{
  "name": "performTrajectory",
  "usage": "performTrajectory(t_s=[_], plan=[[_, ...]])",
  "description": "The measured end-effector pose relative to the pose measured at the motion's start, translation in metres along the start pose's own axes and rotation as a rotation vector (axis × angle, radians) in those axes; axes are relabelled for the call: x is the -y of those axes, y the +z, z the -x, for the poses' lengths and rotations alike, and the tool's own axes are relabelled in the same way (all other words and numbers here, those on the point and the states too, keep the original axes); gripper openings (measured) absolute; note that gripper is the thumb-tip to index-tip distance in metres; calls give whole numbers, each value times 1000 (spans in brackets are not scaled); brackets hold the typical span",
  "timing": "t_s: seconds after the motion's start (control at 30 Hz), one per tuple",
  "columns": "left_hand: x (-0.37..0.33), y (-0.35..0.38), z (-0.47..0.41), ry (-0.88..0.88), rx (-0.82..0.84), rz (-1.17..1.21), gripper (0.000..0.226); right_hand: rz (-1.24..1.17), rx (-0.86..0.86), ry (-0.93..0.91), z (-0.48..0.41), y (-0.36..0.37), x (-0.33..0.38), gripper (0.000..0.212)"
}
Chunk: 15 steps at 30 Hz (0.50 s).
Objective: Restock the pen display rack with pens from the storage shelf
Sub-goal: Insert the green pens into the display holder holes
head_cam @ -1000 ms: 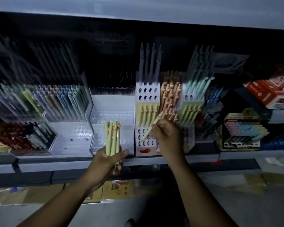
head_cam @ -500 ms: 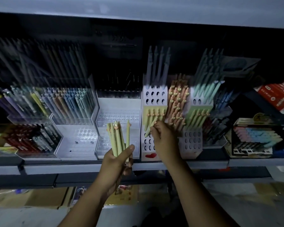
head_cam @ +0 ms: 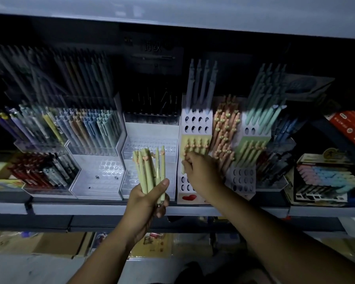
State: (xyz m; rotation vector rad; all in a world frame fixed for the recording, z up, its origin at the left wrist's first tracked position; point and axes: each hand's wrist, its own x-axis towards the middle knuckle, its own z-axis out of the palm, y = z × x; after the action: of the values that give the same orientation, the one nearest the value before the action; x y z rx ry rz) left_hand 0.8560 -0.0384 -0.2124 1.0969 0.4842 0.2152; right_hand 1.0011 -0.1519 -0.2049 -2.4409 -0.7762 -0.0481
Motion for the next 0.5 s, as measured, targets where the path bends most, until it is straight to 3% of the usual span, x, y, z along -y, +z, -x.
performTrajectory(t_s=[0.5], plan=[[6, 10, 0, 18, 27, -31, 26, -97, -179, 14, 9, 34, -18, 21]])
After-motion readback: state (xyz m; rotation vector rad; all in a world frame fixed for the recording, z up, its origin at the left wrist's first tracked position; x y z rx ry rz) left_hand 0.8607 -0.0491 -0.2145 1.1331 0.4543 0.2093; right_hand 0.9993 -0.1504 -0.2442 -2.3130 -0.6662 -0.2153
